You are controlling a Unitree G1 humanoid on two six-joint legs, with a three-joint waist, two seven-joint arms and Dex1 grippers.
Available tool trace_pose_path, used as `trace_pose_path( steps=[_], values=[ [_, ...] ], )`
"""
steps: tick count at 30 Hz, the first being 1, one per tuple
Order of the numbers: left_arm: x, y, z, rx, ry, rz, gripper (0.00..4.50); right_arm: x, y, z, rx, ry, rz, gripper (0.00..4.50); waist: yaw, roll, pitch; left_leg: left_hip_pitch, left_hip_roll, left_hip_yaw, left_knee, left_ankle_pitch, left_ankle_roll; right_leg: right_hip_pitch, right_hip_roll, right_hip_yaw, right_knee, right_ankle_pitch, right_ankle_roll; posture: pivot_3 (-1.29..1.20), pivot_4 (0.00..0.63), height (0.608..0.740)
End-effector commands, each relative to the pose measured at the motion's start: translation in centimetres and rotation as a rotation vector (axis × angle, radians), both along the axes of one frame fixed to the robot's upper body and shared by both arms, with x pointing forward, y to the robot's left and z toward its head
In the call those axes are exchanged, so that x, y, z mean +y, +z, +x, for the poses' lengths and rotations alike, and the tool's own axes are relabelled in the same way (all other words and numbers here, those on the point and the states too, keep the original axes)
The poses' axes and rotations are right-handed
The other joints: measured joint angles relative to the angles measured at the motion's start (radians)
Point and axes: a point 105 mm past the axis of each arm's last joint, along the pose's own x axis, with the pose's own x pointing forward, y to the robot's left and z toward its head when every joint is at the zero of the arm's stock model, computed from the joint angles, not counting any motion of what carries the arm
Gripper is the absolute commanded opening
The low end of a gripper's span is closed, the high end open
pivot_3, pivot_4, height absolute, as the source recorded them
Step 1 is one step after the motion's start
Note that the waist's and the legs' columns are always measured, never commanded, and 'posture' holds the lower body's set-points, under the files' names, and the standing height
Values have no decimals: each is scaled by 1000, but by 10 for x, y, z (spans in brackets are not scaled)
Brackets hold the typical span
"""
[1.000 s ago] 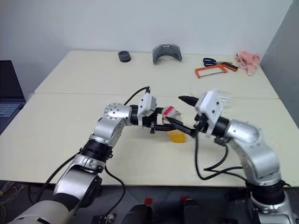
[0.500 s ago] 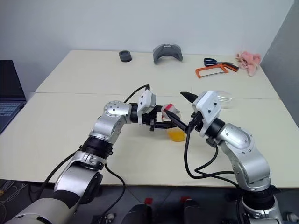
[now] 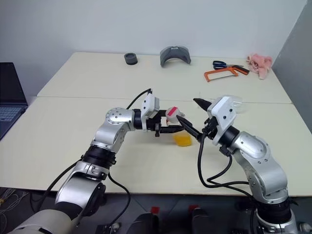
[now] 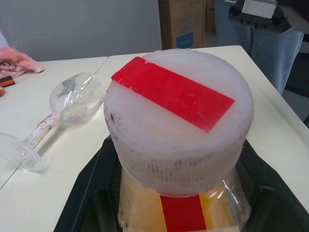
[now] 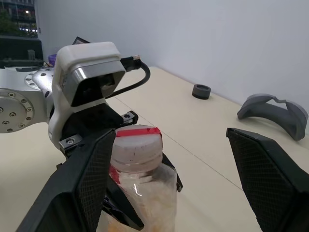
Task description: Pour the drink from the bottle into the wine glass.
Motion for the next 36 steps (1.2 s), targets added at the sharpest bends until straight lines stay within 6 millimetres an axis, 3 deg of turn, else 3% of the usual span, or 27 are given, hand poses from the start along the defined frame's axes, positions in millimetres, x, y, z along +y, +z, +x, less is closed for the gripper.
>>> trace_pose_path(
  steps=[1,12,30,36],
  values=[
    [-3,9,-1,-36,-9,-13,2176,8,8,-11,-38,36,-4,3920,0,0,0,0,0,0,0,0,0,0,0,0,0,0,0,0,150,740],
    [-6,6,0,-21,-14,-16,2176,12,5,-10,-27,24,-3,3920,0,0,0,0,0,0,0,0,0,0,0,0,0,0,0,0,150,740],
    [-9,7,1,-11,-73,28,2176,28,1,12,-39,-23,-90,3920,0,0,0,0,0,1,0,0,0,0,0,0,0,0,0,0,150,740],
    [-10,8,1,-17,-89,37,2176,21,0,20,-46,-76,-101,3920,0,0,0,0,0,1,0,0,0,0,0,0,0,0,0,0,150,740]
  ],
)
